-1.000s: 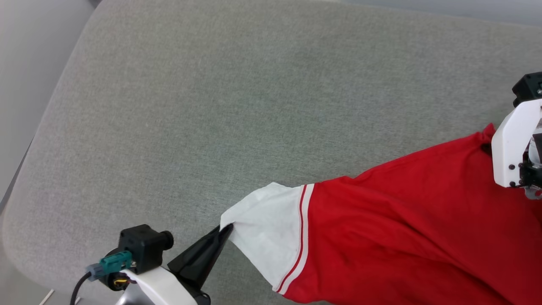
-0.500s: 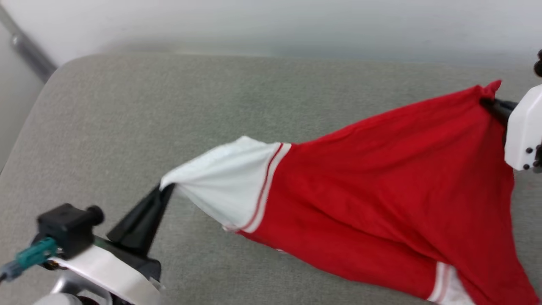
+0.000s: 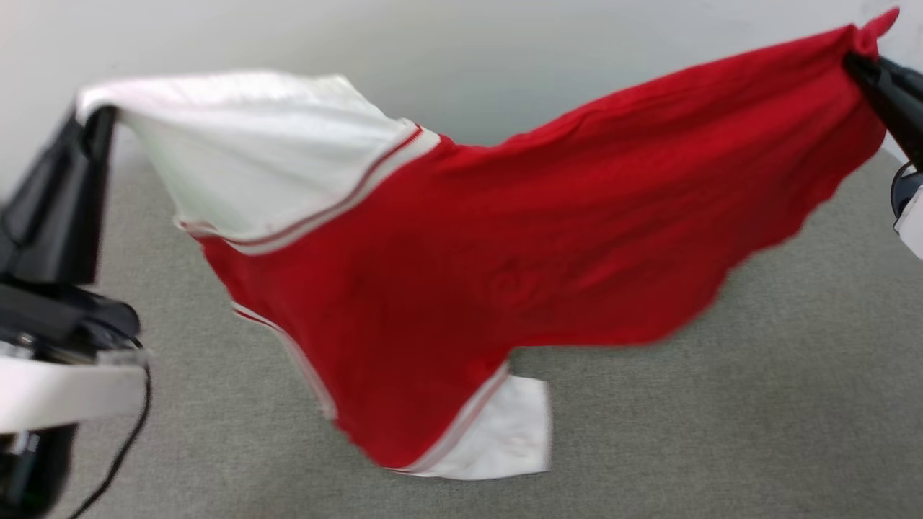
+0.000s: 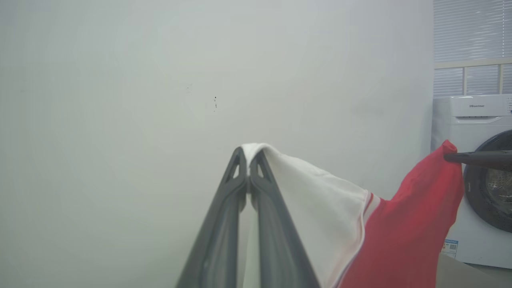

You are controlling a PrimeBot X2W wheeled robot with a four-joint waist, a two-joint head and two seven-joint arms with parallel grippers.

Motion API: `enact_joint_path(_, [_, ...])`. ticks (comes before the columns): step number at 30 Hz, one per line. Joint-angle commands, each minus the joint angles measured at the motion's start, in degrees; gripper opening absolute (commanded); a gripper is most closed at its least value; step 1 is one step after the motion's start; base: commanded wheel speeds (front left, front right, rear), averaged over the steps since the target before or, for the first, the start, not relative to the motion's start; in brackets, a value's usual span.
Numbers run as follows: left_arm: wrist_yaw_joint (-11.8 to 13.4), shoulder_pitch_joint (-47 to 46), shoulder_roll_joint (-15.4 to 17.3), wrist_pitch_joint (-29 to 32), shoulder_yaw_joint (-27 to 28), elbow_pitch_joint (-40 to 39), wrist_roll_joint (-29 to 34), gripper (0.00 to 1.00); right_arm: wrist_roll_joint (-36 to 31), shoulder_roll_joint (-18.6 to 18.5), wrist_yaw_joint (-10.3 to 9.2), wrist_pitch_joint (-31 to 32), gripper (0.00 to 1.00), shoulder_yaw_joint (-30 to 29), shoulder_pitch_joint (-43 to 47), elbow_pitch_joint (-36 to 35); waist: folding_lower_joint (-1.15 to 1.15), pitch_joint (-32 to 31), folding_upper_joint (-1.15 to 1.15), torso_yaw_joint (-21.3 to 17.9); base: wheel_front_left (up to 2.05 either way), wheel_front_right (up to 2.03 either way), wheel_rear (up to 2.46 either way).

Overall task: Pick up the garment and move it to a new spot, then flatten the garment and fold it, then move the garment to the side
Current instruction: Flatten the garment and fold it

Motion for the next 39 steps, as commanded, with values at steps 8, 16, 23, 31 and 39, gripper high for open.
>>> enact_joint_path(8, [2.62, -9.86, 2.89, 2.06, 6.72, -1.7, -0.04, 0.0, -0.7, 2.83, -0.02, -1.01, 0.0, -1.35, -3.97, -6.8, 0.0, 0.08, 0.0, -3.5, 0.0, 0.0, 0.0])
enact_joint_path(16, [0.45, -23.0, 4.77, 4.57, 10.17, 1.54, -1.05, 0.0, -2.08, 4.37, -0.02, -2.64, 0.0, -2.63, -10.07, -9.24, 0.0, 5.97, 0.0, -5.26, 0.0, 0.0, 0.0])
enact_joint_path(23, [-4.69, -36.22, 4.77, 6.78, 8.69, 10.5, -1.23, 0.0, -3.95, 4.2, -0.02, -5.23, 0.0, -1.66, -17.9, -6.24, 0.0, 14.18, 0.0, -5.45, 0.0, 0.0, 0.0])
enact_joint_path(31, [-11.65, -59.06, 0.06, 9.58, 3.69, 25.79, 1.39, 0.0, -9.41, 4.4, -0.04, -11.47, 0.0, -0.43, -33.25, 2.97, 0.0, 25.7, 0.0, -4.16, 0.0, 0.0, 0.0])
enact_joint_path(39, [-17.4, -84.02, -9.59, 7.7, -3.9, 47.5, 10.3, 0.0, -18.49, 6.3, -0.06, -22.24, 0.0, 0.64, -50.22, 18.12, 0.0, 33.62, 0.0, -2.06, 0.0, 0.0, 0.0])
